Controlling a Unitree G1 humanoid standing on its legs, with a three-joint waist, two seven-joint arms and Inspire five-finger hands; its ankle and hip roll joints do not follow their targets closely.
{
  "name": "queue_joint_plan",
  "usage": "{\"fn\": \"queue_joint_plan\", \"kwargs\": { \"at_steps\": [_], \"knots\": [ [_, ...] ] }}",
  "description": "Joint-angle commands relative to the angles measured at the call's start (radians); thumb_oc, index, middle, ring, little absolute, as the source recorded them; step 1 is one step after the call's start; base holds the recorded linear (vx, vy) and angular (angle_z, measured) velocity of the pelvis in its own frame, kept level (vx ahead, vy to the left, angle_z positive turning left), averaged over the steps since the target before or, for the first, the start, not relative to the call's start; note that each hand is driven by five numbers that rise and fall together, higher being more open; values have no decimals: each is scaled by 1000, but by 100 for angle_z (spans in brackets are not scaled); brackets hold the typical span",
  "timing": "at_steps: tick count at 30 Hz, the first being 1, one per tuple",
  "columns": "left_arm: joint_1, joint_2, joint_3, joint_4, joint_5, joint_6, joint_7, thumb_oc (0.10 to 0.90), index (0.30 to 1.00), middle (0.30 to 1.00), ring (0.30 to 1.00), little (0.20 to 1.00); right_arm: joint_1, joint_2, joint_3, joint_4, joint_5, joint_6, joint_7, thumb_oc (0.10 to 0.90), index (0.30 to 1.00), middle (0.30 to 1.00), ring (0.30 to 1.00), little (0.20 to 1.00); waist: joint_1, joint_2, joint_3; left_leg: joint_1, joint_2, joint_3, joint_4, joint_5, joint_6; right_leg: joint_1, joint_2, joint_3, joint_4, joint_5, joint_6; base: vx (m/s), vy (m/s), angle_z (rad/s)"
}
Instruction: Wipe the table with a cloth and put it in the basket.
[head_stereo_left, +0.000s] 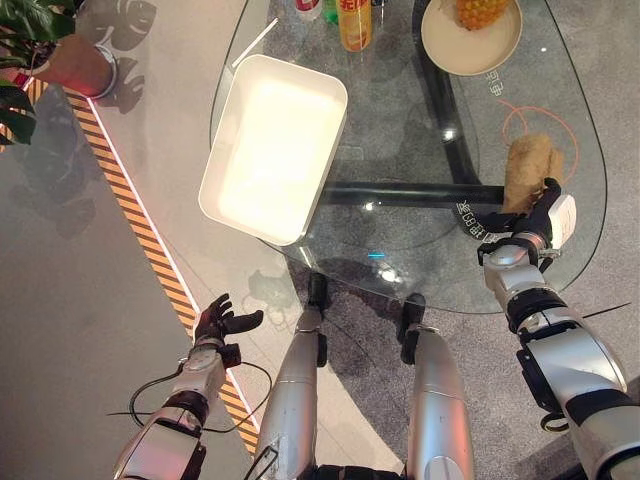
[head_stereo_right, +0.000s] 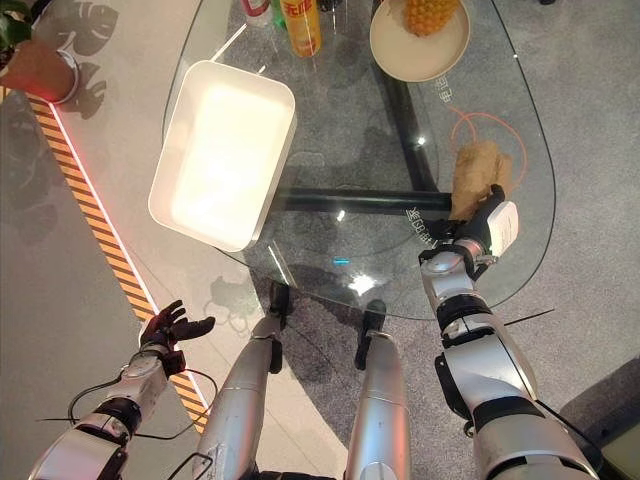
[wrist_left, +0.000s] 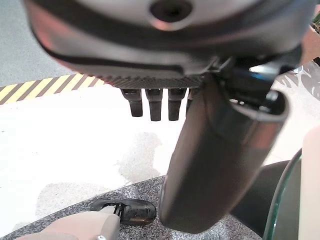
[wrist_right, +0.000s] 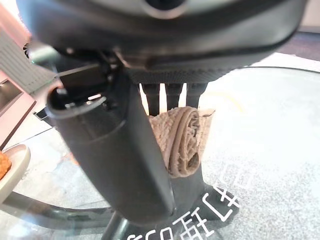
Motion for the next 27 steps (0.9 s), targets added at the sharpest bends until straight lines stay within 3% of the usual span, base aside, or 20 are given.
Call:
{"fn": "queue_joint_plan", "kwargs": {
  "at_steps": [1, 2, 3, 4, 27],
  "knots": [
    [-19, 30, 9, 41, 2, -13, 39, 800, 900, 900, 900, 900, -55, -70, 17, 12, -49, -17, -70, 800, 900, 900, 900, 900, 3, 3, -18, -21, -94, 21, 145, -168, 80, 25, 44, -26, -156, 106, -4, 0, 0, 0],
    [-19, 30, 9, 40, 3, -12, 39, 800, 900, 900, 900, 900, -55, -70, 18, 10, -53, -12, -70, 800, 900, 900, 900, 900, 3, 3, -18, -22, -95, 21, 146, -168, 80, 25, 44, -27, -156, 106, -4, 0, 0, 0],
    [-19, 29, 8, 40, 3, -13, 39, 800, 900, 900, 900, 900, -55, -72, 21, 12, -57, -11, -68, 638, 761, 761, 761, 738, 3, 4, -18, -22, -95, 20, 146, -168, 80, 24, 44, -26, -155, 107, -4, 0, 0, 0],
    [-19, 29, 7, 40, 4, -12, 40, 800, 900, 900, 900, 900, -56, -73, 23, 13, -59, -10, -66, 100, 300, 300, 300, 200, 3, 4, -18, -22, -95, 20, 146, -168, 80, 23, 44, -26, -155, 107, -3, 0, 0, 0],
    [-29, 39, -1, 32, 2, -5, 37, 800, 900, 900, 900, 900, -65, -84, 49, 2, -59, -47, -44, 100, 300, 300, 300, 200, 3, -6, -18, -42, -94, 21, 167, -179, 84, 6, 47, -31, -144, 108, -4, 0, 0, 0]
  ]
}}
